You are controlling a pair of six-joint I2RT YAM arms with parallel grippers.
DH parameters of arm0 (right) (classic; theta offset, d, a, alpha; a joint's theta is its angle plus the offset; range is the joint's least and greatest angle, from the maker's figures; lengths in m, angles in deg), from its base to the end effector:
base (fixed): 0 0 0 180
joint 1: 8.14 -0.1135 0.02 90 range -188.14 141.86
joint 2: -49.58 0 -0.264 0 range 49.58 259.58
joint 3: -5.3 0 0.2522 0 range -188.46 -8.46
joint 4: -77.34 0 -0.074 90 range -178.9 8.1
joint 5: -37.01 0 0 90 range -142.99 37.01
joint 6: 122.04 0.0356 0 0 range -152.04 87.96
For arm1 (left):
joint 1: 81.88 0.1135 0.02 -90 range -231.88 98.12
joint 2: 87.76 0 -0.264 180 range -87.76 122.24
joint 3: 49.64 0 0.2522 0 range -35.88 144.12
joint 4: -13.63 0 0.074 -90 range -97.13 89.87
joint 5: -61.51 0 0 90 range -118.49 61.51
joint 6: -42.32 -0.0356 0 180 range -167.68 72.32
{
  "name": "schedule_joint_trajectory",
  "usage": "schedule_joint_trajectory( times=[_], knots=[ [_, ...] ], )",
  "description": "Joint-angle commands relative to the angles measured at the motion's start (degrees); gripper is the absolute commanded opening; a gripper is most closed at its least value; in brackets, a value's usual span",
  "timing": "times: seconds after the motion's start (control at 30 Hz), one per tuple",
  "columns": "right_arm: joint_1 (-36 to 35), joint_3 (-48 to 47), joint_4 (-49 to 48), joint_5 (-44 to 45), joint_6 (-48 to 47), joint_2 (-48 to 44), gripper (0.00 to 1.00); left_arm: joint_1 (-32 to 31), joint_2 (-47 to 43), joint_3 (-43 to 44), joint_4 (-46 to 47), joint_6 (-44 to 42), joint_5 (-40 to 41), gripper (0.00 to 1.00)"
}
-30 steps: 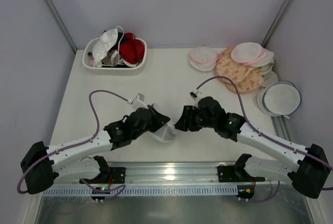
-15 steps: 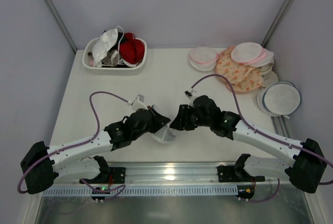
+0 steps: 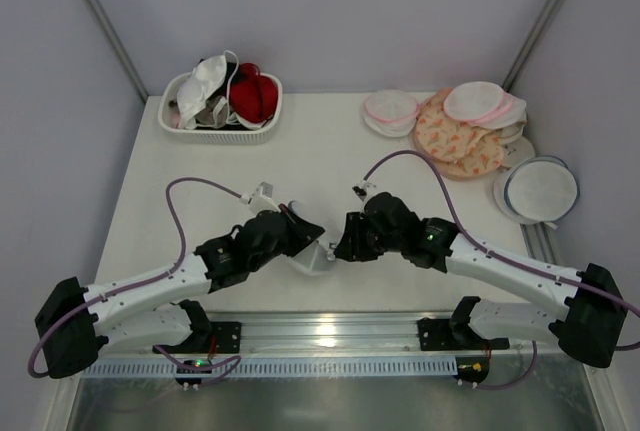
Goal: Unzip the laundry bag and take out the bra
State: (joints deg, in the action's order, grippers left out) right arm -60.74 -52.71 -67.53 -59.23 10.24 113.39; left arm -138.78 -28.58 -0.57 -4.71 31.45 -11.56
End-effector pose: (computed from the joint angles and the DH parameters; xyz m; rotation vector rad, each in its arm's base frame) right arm 0.1409 0.1907 0.2532 -0.2846 2.4653 0.9256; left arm 0.1332 -0.1854 0.2445 -0.6290 2.1677 -1.1163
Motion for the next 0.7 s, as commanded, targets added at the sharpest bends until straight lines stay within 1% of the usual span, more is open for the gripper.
schedule_joint_trajectory(
  times=[0.0,0.2,0.37,0.47,0.67],
  knots=[
    [-0.8,-2.7,3.0,3.7,0.5,1.0,0.31,0.2,-1.5,0.4,1.7,0.2,1.4,0.0],
    [-0.8,-3.2,1.1,4.2,0.3,0.3,0.31,0.2,-1.6,0.3,1.8,0.2,1.0,0.0],
    [-0.8,-2.9,-2.8,1.4,0.4,-0.6,0.32,0.2,-1.3,0.0,2.2,0.5,0.8,0.0],
    [-0.8,-2.2,-6.2,-2.0,0.9,-0.7,0.34,0.2,-1.1,0.0,2.2,0.6,0.7,0.0],
    [-1.0,-2.3,-7.7,-1.7,0.3,0.3,0.35,0.2,-1.0,0.0,3.0,0.5,0.0,0.0]
  ],
)
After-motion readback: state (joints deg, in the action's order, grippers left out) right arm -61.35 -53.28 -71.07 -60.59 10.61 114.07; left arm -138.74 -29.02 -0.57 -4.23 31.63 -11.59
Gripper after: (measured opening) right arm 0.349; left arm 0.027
